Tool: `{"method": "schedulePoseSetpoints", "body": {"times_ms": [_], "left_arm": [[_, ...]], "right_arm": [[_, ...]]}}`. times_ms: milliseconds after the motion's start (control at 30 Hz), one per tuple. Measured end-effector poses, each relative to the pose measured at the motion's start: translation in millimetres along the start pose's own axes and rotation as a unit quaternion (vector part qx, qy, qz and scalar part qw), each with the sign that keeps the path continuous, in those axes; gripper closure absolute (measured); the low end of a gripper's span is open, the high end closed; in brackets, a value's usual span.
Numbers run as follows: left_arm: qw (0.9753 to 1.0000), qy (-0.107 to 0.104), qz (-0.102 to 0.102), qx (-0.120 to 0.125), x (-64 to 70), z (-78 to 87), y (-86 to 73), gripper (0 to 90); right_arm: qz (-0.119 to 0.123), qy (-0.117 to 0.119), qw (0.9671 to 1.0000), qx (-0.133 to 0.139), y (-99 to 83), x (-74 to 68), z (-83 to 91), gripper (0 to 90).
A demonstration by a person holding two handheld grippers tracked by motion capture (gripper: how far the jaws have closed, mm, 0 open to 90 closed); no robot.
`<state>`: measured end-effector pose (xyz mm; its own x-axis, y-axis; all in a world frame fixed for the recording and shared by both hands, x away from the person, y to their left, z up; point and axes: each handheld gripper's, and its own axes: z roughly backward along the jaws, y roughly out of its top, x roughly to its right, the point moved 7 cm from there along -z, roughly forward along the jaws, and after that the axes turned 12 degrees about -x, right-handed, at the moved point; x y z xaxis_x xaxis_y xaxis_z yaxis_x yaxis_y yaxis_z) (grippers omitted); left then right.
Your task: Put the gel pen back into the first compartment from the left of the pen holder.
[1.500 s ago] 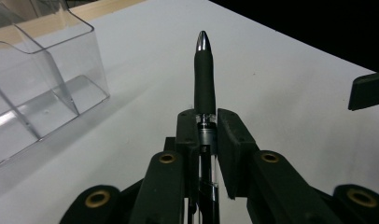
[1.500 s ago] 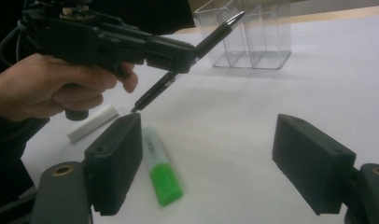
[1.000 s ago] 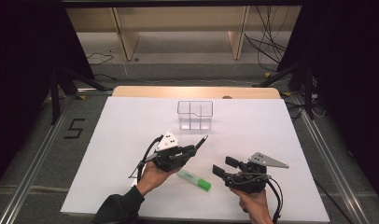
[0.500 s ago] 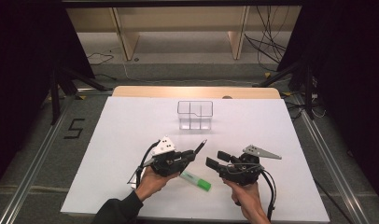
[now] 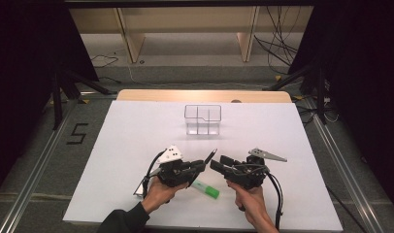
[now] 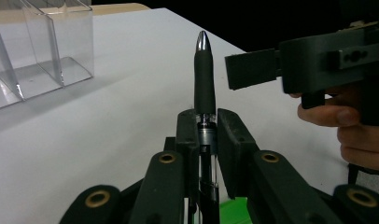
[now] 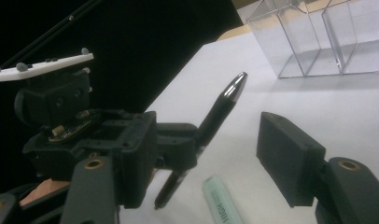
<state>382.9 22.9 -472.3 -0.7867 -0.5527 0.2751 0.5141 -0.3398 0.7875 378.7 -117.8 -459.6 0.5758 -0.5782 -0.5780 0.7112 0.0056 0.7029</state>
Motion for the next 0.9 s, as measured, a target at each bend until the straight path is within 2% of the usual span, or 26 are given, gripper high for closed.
{"method": "schedulePoseSetpoints", "body": {"times_ms": [267,400,800,900], "left_arm": [[0.9998,-0.016,0.007,0.003,6.6,-2.0,-1.5,79.1],[0.9996,-0.025,0.012,0.007,9.8,-2.7,-1.4,79.1],[0.9992,-0.039,0.007,0.01,15.1,-2.9,-0.4,79.0],[0.9992,-0.04,0.004,0.01,15.7,-3.2,-0.2,79.0]], "right_arm": [[-0.024,0.013,0.9996,-0.001,1.1,1.7,-3.9,49.2],[-0.029,0.015,0.9995,0.0,1.3,2.4,-5.8,54.3],[-0.023,0.019,0.9995,0.004,-0.1,2.3,-6.8,68.9],[-0.029,0.026,0.9992,0.01,-0.5,2.6,-6.2,73.3]]}}
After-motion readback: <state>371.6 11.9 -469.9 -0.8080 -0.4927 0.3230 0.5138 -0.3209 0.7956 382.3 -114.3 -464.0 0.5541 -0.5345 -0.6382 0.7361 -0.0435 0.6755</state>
